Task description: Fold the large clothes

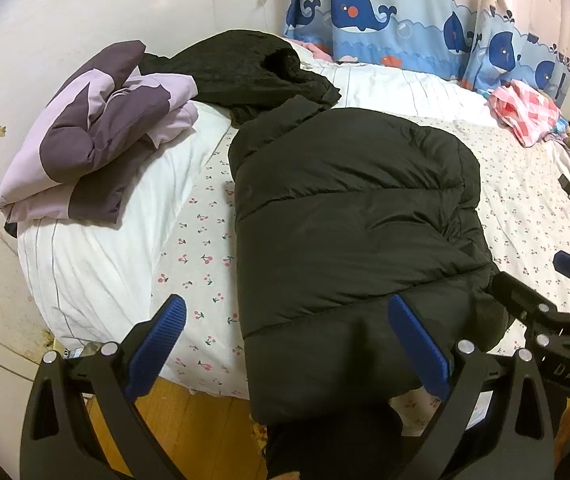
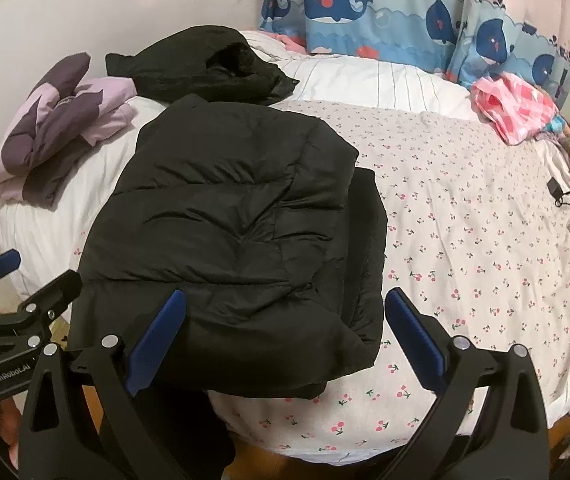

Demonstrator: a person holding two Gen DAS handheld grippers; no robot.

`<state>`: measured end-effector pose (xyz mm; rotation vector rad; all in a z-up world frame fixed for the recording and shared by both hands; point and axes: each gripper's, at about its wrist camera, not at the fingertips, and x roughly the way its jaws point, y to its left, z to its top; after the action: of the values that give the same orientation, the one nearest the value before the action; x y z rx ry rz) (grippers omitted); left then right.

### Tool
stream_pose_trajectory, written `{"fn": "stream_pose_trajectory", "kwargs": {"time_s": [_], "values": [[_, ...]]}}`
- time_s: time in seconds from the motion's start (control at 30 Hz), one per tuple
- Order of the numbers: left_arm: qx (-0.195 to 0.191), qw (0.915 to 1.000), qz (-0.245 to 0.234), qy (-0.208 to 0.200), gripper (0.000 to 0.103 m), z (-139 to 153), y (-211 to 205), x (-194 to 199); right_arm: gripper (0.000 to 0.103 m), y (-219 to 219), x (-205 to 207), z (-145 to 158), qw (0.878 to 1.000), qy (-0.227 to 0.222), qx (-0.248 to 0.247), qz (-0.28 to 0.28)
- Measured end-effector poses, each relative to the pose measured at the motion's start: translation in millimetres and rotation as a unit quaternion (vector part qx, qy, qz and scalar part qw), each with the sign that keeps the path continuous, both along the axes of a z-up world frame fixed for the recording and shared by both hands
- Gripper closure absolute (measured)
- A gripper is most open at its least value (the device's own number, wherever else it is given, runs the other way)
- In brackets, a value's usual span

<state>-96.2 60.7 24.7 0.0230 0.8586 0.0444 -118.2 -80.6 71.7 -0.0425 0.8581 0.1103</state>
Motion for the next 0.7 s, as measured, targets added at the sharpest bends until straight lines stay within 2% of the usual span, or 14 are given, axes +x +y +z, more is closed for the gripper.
{"fn": "stream_pose_trajectory", "kwargs": {"time_s": [0.2, 0.7], "values": [[0.006, 1.0, 0.001, -0.008, 0.006, 1.0, -0.9, -0.6, 0.007, -0.7, -0.9, -0.5, 1.0, -0.006, 0.0, -0.002], [-0.014, 0.999, -0.001, -0.041, 0.006, 5.9, 0.2, -5.8, 0.007, 1.2, 0.2, -3.9, 1.0, -0.017, -0.013, 0.005]]}}
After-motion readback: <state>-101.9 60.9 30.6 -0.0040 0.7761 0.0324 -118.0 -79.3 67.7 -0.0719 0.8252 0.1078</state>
